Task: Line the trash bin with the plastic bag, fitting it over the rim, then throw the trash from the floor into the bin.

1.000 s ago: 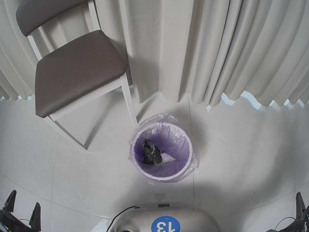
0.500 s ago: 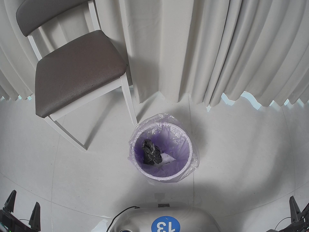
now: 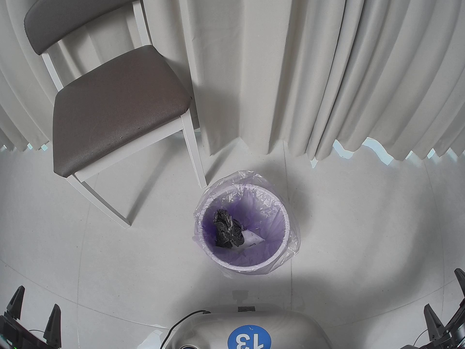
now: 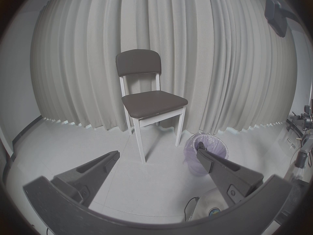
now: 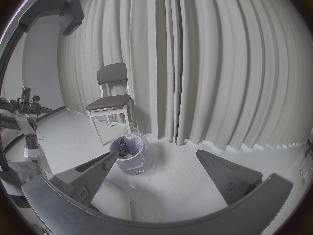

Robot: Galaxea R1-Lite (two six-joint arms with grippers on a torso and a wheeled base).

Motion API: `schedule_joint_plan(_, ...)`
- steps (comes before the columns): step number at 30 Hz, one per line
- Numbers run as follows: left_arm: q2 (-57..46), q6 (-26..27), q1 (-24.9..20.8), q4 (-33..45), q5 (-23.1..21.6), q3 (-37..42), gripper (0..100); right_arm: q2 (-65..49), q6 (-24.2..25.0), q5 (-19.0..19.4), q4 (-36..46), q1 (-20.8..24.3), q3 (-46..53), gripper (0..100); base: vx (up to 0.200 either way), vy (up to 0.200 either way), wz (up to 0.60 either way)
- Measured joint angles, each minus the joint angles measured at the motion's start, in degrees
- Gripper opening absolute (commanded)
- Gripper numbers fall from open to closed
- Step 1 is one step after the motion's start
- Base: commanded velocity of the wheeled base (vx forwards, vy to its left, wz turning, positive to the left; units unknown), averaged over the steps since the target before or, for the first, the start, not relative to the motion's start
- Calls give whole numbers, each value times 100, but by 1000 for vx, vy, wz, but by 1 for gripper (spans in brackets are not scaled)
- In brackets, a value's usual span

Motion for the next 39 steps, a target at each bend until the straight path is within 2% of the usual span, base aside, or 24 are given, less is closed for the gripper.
schedule_joint_plan(14, 0, -2, 0, 0, 0, 0, 100, 0, 191, -395, 20, 0, 0, 100, 0, 0, 0)
schedule_joint_plan(20, 0, 0, 0, 0, 0, 0, 100, 0, 68, -956, 233, 0, 0, 100, 0, 0, 0)
schedule_joint_plan(27, 0, 0, 0, -2, 0, 0, 100, 0, 69, -1044, 336, 0, 0, 100, 0, 0, 0)
schedule_joint_plan(33, 0, 0, 0, -2, 0, 0, 100, 0, 226, -1092, 336, 0, 0, 100, 0, 0, 0)
schedule_joint_plan(39, 0, -2, 0, -2, 2, 0, 100, 0, 616, -1375, 339, 0, 0, 100, 0, 0, 0)
